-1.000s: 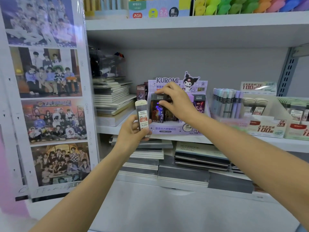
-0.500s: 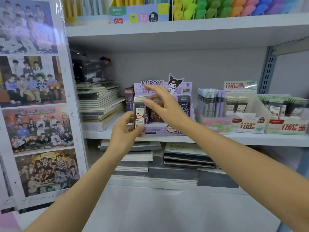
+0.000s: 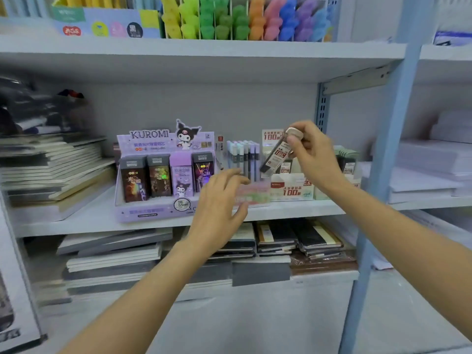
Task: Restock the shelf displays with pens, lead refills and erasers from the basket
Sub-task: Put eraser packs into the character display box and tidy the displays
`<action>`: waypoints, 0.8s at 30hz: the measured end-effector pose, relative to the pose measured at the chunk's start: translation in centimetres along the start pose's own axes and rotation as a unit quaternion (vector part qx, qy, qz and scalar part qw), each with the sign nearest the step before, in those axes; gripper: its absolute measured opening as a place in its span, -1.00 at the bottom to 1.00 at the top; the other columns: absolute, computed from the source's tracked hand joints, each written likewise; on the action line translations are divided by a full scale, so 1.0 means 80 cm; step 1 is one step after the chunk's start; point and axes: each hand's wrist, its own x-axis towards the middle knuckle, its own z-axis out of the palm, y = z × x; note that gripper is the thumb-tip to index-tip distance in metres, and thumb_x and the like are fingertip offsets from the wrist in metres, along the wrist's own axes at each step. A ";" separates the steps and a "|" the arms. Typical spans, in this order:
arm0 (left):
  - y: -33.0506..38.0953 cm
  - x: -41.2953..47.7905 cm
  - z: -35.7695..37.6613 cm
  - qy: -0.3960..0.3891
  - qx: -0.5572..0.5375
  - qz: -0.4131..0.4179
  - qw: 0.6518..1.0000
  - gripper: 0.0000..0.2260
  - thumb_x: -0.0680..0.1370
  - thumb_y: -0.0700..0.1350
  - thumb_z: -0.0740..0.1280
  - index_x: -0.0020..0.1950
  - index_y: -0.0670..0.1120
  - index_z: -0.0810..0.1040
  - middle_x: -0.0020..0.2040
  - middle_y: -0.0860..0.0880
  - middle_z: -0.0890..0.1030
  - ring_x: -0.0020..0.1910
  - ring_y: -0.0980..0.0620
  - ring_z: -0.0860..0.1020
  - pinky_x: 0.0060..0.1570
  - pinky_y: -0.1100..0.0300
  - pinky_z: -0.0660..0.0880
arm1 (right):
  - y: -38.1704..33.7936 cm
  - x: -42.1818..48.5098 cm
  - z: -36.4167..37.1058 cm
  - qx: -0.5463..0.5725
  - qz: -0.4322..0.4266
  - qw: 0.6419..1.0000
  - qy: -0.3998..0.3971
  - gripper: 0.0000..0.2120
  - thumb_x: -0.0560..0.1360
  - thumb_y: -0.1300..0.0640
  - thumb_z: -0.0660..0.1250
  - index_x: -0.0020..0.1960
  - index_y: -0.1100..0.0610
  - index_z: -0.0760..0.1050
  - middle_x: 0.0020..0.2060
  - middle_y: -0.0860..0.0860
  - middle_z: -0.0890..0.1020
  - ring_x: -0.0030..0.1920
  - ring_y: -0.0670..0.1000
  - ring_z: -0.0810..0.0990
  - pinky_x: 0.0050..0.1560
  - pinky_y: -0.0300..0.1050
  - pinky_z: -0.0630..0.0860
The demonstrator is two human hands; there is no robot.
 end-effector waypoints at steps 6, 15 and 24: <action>0.007 0.025 0.068 -0.088 0.165 0.010 0.982 -0.37 0.60 0.08 0.23 0.59 0.11 0.00 0.61 0.00 -0.12 0.57 -0.07 -0.19 0.50 -0.18 -0.20 | 0.051 0.021 -0.051 -0.156 -0.001 0.986 0.058 -0.90 0.61 0.18 0.22 0.10 0.16 0.47 -0.02 0.03 0.59 -0.06 -0.02 0.55 -0.19 -0.44 0.38; -0.009 0.025 0.086 -0.065 0.191 0.023 0.979 -0.32 0.56 -0.03 0.31 0.60 0.04 0.04 0.60 -0.06 0.04 0.58 -0.13 -0.07 0.51 -0.20 -0.12 | 0.095 0.026 -0.020 -0.268 0.037 0.962 -0.026 -0.87 0.59 0.14 0.28 0.11 0.06 0.53 -0.05 -0.02 0.65 0.05 0.12 0.52 0.15 -0.06 0.32; -0.008 0.023 0.083 -0.078 0.184 0.030 0.979 -0.31 0.59 0.00 0.26 0.60 0.06 -0.06 0.61 -0.03 -0.12 0.57 -0.08 -0.22 0.51 -0.16 -0.24 | 0.100 0.021 -0.026 -0.336 0.035 0.937 -0.085 -0.74 0.57 0.07 0.30 0.24 0.08 0.51 0.12 0.02 0.61 0.18 0.07 0.45 0.25 -0.02 0.29</action>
